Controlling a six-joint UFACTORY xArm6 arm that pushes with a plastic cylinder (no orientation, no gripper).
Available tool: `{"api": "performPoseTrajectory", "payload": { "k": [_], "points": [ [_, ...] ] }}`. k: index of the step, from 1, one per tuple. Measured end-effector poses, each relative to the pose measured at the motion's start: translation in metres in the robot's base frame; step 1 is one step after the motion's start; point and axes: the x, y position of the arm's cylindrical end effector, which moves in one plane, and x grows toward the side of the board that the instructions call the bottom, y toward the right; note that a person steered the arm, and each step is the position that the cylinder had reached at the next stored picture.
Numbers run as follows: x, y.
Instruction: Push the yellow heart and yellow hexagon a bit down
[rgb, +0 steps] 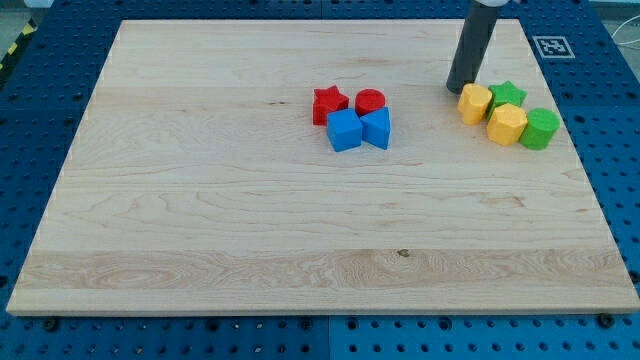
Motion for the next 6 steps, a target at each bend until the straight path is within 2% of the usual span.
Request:
{"api": "performPoseTrajectory", "payload": {
  "k": [6],
  "points": [
    [0.085,0.044]
  ]
}}
